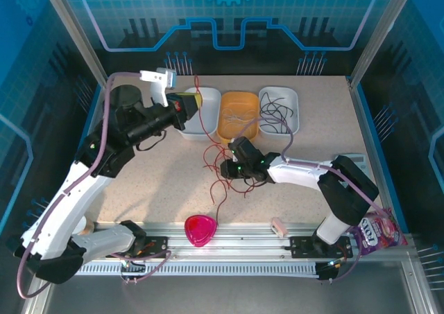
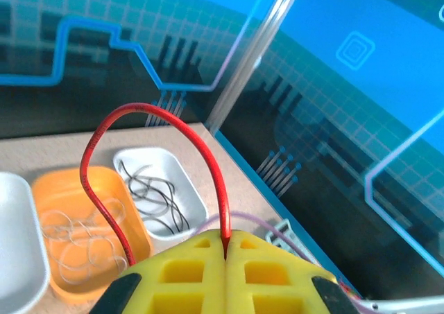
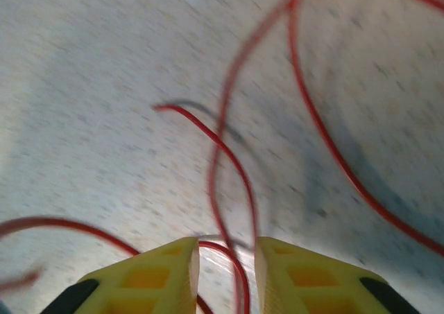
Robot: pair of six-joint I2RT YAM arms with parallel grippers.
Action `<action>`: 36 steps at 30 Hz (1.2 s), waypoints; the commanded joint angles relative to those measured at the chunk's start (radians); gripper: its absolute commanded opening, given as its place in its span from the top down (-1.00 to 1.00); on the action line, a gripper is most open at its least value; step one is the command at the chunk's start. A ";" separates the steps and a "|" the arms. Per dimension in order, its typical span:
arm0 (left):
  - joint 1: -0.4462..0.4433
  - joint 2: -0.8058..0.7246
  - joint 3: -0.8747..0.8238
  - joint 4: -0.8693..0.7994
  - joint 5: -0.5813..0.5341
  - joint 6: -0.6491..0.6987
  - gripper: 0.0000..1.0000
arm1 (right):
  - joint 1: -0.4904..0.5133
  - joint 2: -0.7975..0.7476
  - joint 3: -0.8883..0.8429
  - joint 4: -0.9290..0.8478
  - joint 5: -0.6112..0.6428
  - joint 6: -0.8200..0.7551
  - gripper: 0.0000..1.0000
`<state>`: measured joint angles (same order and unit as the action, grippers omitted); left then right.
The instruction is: Untangle the cables
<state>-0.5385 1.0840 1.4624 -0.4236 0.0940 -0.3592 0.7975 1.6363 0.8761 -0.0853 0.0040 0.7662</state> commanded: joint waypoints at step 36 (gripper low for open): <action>0.174 0.591 0.358 0.060 -0.289 0.293 1.00 | -0.045 -0.150 -0.063 -0.076 0.027 -0.054 0.76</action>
<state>-0.3798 1.6398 1.7878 -0.3466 -0.1909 -0.0753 0.7624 1.4940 0.7994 -0.1638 0.0414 0.7143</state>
